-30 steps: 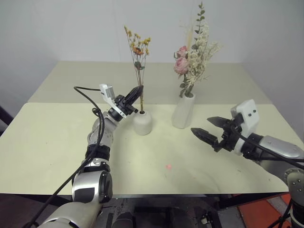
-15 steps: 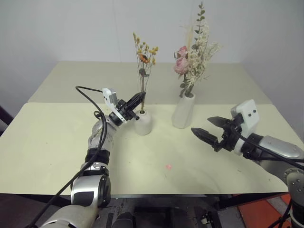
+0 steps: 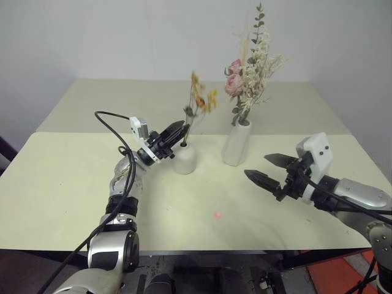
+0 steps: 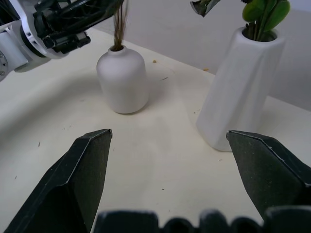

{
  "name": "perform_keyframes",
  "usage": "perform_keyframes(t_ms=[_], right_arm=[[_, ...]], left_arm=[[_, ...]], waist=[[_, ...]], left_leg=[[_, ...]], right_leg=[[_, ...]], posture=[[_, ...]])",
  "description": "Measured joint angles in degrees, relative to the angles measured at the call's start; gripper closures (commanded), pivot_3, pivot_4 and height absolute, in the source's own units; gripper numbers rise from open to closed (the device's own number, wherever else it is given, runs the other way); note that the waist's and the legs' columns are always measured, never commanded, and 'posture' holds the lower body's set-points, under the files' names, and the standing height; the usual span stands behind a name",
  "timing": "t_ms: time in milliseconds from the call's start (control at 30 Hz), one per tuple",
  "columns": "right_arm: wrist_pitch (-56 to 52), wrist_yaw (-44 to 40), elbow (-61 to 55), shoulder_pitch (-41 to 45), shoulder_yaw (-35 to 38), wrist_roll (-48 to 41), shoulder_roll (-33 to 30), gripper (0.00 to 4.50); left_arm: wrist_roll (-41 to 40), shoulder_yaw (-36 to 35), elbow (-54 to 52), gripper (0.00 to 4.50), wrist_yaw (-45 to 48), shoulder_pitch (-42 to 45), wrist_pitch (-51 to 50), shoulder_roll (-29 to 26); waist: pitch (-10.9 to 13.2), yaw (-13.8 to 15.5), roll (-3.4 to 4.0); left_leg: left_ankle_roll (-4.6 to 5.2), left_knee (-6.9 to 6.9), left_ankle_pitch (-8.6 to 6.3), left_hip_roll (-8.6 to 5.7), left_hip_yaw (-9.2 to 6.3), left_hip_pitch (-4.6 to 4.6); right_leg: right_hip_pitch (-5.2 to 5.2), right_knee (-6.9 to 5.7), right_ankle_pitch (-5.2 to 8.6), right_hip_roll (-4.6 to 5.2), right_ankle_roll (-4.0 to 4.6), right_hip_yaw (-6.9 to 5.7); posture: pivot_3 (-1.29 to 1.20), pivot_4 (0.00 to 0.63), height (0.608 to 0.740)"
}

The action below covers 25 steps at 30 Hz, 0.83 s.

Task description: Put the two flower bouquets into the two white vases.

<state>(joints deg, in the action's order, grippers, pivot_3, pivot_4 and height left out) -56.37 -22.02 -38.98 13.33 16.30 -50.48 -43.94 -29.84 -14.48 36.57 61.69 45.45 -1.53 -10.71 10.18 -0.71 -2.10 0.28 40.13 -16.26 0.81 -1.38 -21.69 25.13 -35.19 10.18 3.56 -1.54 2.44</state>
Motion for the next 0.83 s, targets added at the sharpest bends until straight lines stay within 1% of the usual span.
perform_keyframes(t_ms=[167, 200, 233, 333, 400, 467, 500, 633, 733, 833], right_arm=[[0.9, -0.5, 0.1, 0.0, -0.3, 1.5, 0.0, 0.0], [1.0, -0.5, 0.1, 0.0, -0.5, 1.9, 0.0, 0.0], [1.0, -0.5, 0.1, 0.0, -0.6, 2.0, 0.0, 0.0], [1.0, -1.1, 0.1, -0.4, -0.3, 1.9, -0.4, 0.0], [1.0, -2.5, 0.0, -1.5, 0.8, 1.6, -1.7, 0.0], [1.0, -4.7, 0.2, -3.3, 3.6, 0.8, -3.5, 0.0], [1.1, -6.3, 0.4, -4.3, 5.6, 0.6, -4.7, 0.0], [3.6, -13.8, 3.8, -8.3, 11.7, 0.9, -9.0, 0.0], [5.9, -19.4, 6.9, -11.4, 14.1, 2.7, -12.0, 0.0], [7.4, -22.7, 10.0, -11.8, 15.8, 4.4, -13.8, 0.0]], left_arm=[[-0.8, -0.5, -1.7, 0.5, -2.0, -2.1, -0.6, -0.1], [-1.1, -0.5, -3.3, 0.22, -2.5, -3.1, -1.5, -0.3], [-2.0, -0.5, -6.3, 0.06, -3.2, -5.0, -3.3, -1.0], [-5.3, -1.5, -14.9, 0.06, -4.5, -10.8, -10.0, -5.1], [-7.7, -2.6, -21.1, 0.06, -4.3, -14.2, -14.0, -9.5], [-9.4, -4.2, -26.6, 0.06, -3.5, -17.1, -16.7, -15.0], [-10.0, -5.7, -28.9, 0.06, -3.0, -18.4, -17.8, -18.8], [-9.8, -10.6, -33.1, 0.06, -0.2, -21.8, -18.4, -32.1], [-8.5, -12.1, -35.9, 0.06, 3.5, -26.9, -18.3, -39.1], [-9.1, -14.2, -37.7, 0.06, 4.2, -28.2, -18.6, -40.4]], waist=[[0.0, 0.0, 0.0], [0.0, -0.1, 0.01], [0.0, -0.3, 0.01], [0.0, -0.6, 0.01], [0.0, -0.4, 0.01], [0.0, -0.3, 0.01], [0.0, -0.2, 0.01], [0.0, 0.0, 0.02], [0.0, 0.1, 0.02], [0.0, 0.2, 0.02]], left_leg=[[0.0, 0.0, 0.0, 0.0, 0.0, 0.01], [0.0, -0.01, 0.0, 0.01, 0.0, 0.03], [0.01, -0.03, -0.01, 0.03, 0.01, 0.03], [0.02, -0.08, -0.01, 0.08, -0.01, 0.06], [0.02, -0.08, -0.01, 0.1, 0.0, 0.08], [0.02, -0.08, -0.01, 0.11, 0.01, 0.09], [0.02, -0.1, -0.01, 0.11, 0.02, 0.09], [0.02, -0.24, -0.01, 0.12, 0.1, 0.4], [0.01, -0.31, -0.02, 0.13, 0.16, 0.48], [0.01, -0.3, -0.01, 0.16, 0.17, 0.5]], right_leg=[[0.0, -0.01, 0.0, 0.0, 0.0, 0.0], [0.0, 0.0, 0.0, 0.0, 0.0, 0.01], [0.01, 0.0, 0.0, -0.01, 0.0, 0.03], [0.04, -0.03, 0.0, -0.06, 0.0, 0.05], [0.03, -0.05, 0.0, -0.06, 0.0, 0.04], [0.02, -0.01, 0.01, -0.06, -0.01, 0.03], [0.02, 0.0, 0.02, -0.06, -0.01, 0.03], [-0.23, 0.11, 0.07, -0.05, -0.05, 0.03], [-0.28, 0.13, 0.24, -0.03, -0.28, 0.05], [-0.29, 0.15, 0.29, -0.04, -0.35, 0.03]], posture=[[0.0, 0.15, 0.74], [0.0, 0.15, 0.74], [0.0, 0.15, 0.74], [0.0, 0.15, 0.74], [0.0, 0.15, 0.74], [0.0, 0.15, 0.74], [0.0, 0.15, 0.74], [0.0, 0.15, 0.74], [0.0, 0.15, 0.74], [0.0, 0.15, 0.74]])
